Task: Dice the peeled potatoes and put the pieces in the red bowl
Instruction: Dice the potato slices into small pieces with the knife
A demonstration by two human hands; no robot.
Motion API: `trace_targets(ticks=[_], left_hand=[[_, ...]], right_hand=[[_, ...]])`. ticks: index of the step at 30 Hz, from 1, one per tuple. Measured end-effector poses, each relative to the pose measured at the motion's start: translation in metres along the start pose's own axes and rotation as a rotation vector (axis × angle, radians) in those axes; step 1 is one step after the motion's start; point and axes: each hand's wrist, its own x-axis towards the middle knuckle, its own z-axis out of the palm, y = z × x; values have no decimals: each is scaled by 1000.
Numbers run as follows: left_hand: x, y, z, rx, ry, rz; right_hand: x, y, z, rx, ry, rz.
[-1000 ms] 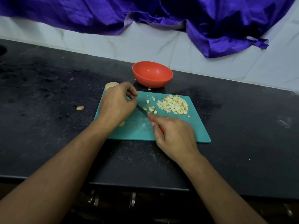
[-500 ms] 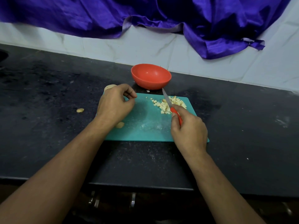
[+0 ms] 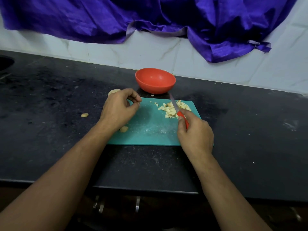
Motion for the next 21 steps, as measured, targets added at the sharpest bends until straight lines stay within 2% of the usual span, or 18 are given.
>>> trace_targets(ticks=[3, 8, 12, 15, 21], left_hand=[[-3, -2, -5, -28, -15, 6], [-9, -11, -20, -187, -7, -72], [-16, -16, -32, -218, 25, -75], [-23, -19, -42, -107, 4, -82], [-34, -16, -58, 254, -258, -42]], right_hand=[[-1, -2, 3, 54, 5, -55], [-7, -15, 9, 52, -112, -198], [-9, -30, 16, 55, -170, -313], [-11, -32, 20, 75, -168, -332], [-11, -23, 19, 253, -132, -227]])
